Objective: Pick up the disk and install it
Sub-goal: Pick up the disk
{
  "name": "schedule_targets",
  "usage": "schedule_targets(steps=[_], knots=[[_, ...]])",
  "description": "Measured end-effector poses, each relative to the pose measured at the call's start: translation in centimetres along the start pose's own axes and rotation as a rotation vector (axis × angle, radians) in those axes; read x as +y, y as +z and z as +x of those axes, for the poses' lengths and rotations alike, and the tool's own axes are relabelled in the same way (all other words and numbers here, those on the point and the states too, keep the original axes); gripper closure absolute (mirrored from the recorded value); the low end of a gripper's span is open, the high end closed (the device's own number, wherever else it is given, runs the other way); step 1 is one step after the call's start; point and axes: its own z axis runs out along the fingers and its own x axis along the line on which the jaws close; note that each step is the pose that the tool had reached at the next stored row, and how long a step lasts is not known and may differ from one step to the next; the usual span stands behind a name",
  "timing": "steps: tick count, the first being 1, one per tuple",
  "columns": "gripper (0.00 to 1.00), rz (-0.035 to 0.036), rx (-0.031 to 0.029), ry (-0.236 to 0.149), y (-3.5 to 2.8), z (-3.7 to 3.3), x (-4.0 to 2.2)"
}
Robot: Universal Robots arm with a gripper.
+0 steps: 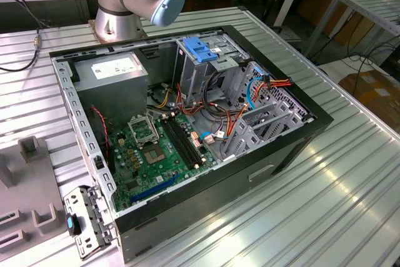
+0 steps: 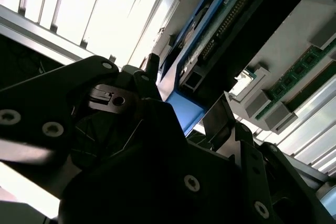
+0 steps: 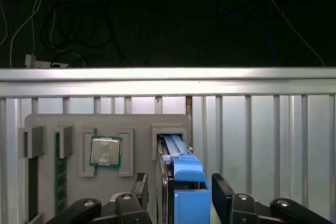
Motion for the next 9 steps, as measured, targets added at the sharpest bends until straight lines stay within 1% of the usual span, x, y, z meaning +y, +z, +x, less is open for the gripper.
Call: schedule_targets(steps=[4, 9], knots=[[0.40, 0.0001, -0.0004, 0.000, 0.01, -0.22, 0.00], [0.40, 0.0001, -0.0004, 0.000, 0.02, -0.23, 0.00]])
